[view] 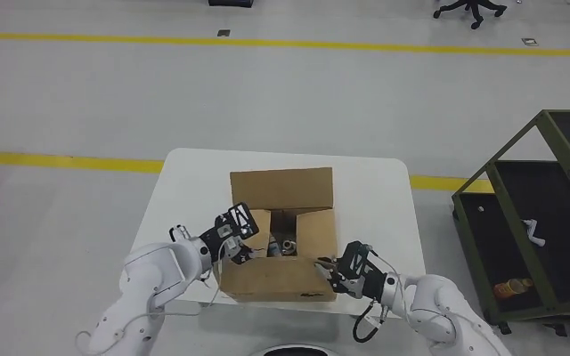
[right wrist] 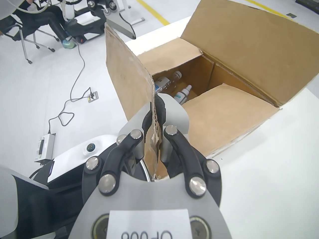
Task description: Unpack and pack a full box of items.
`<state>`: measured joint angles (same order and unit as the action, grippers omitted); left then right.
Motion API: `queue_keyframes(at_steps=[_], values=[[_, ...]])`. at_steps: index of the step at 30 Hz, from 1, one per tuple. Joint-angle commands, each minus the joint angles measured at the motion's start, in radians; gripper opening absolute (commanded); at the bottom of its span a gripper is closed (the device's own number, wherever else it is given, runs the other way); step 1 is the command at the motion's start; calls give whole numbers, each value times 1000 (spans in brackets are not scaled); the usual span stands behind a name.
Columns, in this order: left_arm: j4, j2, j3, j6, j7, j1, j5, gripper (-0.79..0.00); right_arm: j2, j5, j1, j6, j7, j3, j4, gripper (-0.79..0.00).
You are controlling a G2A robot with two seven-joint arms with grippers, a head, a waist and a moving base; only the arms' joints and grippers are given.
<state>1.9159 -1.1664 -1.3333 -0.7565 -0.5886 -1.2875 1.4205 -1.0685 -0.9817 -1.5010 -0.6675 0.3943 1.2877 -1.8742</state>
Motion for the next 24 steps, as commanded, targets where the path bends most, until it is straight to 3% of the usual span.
queue_keyframes(at_steps=[1, 7, 17, 24], values=[[-2, 2, 5, -11, -12, 2, -8, 0, 1, -2, 1, -1, -3, -1, 1, -748], [0, 7, 16, -24, -28, 10, -23, 0, 2, -5, 4, 1, -11, -4, 3, -711], [-5, 17, 22, -49, -49, 12, -44, 0, 5, 32, 15, -4, -19, -8, 14, -748], [-6, 25, 28, -73, -73, 16, -63, 0, 10, 57, 18, -43, -15, -3, 14, -711]])
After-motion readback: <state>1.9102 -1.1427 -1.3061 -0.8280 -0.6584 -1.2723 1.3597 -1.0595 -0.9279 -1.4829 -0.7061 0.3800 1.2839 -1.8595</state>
